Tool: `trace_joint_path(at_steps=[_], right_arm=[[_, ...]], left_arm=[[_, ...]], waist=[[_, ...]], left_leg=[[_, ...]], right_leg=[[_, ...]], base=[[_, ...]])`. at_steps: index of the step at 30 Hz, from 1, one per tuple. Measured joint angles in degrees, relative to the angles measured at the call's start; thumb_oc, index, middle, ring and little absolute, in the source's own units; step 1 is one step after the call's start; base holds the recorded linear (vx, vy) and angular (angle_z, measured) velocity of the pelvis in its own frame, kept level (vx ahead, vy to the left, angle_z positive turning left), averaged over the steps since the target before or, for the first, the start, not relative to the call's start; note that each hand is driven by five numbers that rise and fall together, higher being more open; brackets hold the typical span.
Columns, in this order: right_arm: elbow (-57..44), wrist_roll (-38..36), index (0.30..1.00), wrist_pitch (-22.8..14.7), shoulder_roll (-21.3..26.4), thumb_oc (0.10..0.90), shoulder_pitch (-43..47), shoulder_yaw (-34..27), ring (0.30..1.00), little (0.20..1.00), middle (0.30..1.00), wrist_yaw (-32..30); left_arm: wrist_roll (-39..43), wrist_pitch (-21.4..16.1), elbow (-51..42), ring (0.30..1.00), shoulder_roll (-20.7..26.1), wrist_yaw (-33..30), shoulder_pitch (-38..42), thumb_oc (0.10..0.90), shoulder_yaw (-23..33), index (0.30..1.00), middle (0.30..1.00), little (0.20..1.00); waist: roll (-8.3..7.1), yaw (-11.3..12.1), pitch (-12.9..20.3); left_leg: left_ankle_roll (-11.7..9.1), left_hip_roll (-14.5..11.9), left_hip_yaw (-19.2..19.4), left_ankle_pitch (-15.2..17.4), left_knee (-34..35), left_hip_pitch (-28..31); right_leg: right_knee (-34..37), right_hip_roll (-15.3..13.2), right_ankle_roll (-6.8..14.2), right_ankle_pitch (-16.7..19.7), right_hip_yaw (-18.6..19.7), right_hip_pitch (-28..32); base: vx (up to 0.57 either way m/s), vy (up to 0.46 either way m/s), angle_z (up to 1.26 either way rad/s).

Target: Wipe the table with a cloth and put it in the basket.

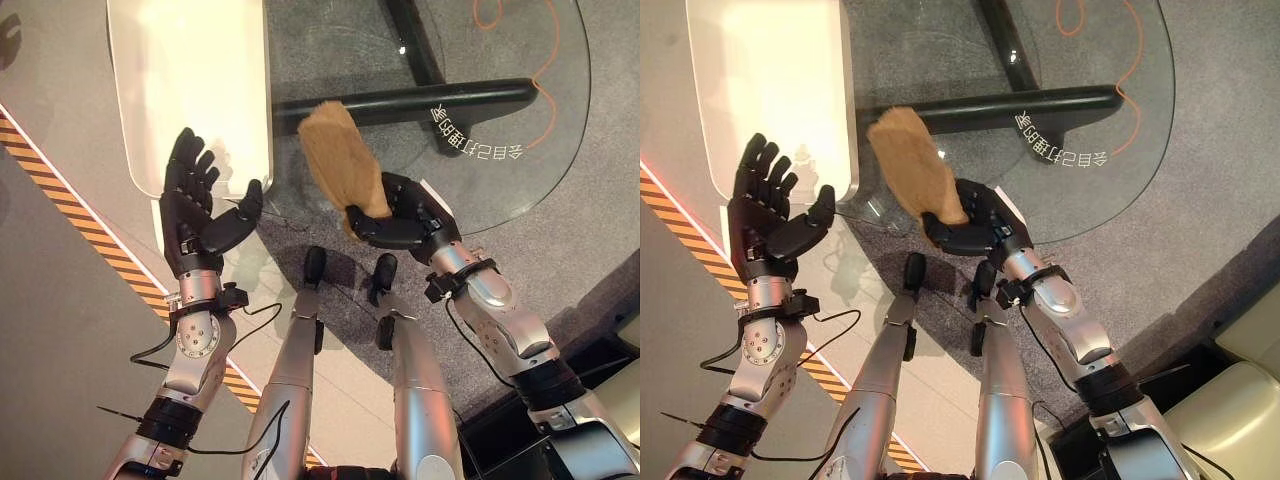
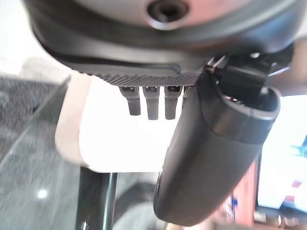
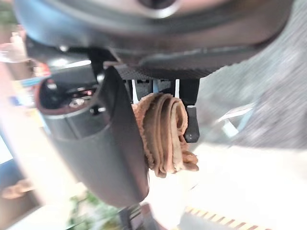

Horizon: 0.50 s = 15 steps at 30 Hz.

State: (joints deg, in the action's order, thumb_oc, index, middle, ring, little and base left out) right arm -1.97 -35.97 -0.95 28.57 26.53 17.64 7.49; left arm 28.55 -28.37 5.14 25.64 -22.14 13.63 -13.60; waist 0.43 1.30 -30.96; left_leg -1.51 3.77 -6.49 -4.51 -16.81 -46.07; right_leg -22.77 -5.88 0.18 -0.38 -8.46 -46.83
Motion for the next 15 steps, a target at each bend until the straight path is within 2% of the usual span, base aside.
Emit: trace_joint_path(at_steps=[6, 12, 15], right_arm=[[-3.7, -1.9, 0.3, -0.9, -0.5, 0.1, 0.2, -0.3, 0.3, 0.2, 0.3, 4.0], [-3.7, -1.6, 0.3, -1.0, 0.6, 0.1, 0.1, -0.2, 0.3, 0.2, 0.3, 4.4], [-3.7, -0.1, 0.3, -1.6, 1.1, 0.1, 0.0, -0.2, 0.3, 0.2, 0.3, 4.7]], left_arm=[[6.8, 2.5, -0.7, 0.9, 0.1, 8.2, -0.1, 0.8, -1.5, 0.9, 0.9, 0.9], [14.5, 4.0, -3.2, 0.9, 0.3, 14.5, -0.1, 0.8, -1.8, 0.9, 0.9, 0.9], [17.0, 4.3, -3.5, 0.9, 0.5, 15.6, 0.1, 0.8, -2.2, 0.9, 0.9, 0.9]], waist=[[0.0, -0.1, 0.0], [0.01, -0.1, 0.0], [0.01, -0.2, 0.0]], left_leg=[[0.3, 0.1, 1.1, 0.3, -0.2, 0.2], [0.4, 0.1, 1.2, 0.4, -0.2, 0.2], [0.4, 0.1, 1.2, 0.4, -0.2, 0.2]], right_leg=[[0.0, -0.1, 0.3, 0.2, 1.1, 0.0], [0.1, -0.1, 0.3, 0.2, 1.1, 0.0], [0.1, -0.1, 0.3, 0.2, 1.1, 0.0]], base=[[-0.01, 0.014, -0.06], [0.0, 0.0, 0.0], [0.0, 0.0, 0.0]])
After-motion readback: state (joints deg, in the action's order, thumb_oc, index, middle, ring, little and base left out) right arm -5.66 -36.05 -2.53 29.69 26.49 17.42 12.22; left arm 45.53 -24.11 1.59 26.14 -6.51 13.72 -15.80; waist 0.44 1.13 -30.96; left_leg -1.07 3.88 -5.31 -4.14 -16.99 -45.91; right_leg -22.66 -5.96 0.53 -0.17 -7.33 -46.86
